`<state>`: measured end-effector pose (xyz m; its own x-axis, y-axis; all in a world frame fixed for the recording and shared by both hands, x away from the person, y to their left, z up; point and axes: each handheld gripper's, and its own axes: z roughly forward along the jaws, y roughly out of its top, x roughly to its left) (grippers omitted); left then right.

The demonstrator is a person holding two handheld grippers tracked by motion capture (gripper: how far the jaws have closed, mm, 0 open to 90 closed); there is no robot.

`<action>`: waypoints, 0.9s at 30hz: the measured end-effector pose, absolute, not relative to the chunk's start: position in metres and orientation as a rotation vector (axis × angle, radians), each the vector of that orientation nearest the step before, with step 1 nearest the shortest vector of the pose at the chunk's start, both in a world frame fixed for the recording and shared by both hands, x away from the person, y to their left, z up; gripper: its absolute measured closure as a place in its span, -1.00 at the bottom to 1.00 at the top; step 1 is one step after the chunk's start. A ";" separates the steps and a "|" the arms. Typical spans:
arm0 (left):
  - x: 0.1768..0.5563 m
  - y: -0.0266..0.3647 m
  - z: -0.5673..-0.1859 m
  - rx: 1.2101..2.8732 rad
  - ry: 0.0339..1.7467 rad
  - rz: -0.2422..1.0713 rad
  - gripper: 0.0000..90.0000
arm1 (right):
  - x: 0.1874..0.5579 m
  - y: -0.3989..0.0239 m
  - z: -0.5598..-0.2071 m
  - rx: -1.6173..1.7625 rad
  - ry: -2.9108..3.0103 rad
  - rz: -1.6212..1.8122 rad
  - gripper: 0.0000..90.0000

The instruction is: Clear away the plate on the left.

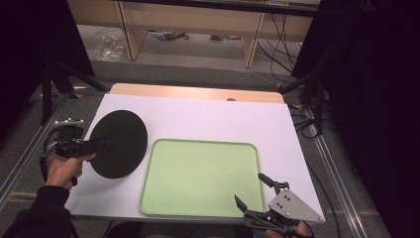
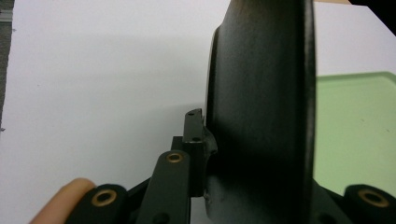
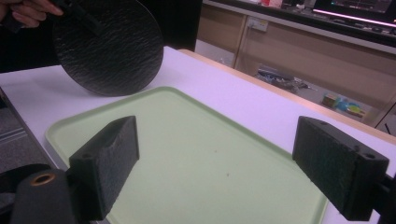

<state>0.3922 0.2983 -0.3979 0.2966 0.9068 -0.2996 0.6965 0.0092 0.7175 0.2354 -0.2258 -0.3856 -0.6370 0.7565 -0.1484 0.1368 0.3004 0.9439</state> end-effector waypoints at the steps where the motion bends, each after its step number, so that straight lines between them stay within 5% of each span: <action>1: 0.394 0.298 -0.398 1.728 1.464 0.312 0.74 | 0.235 -0.225 -0.386 0.788 1.976 1.351 -0.66; 27: 0.392 0.318 -0.391 1.573 1.496 0.169 0.74 | 0.236 -0.226 -0.386 0.794 1.979 1.345 -0.66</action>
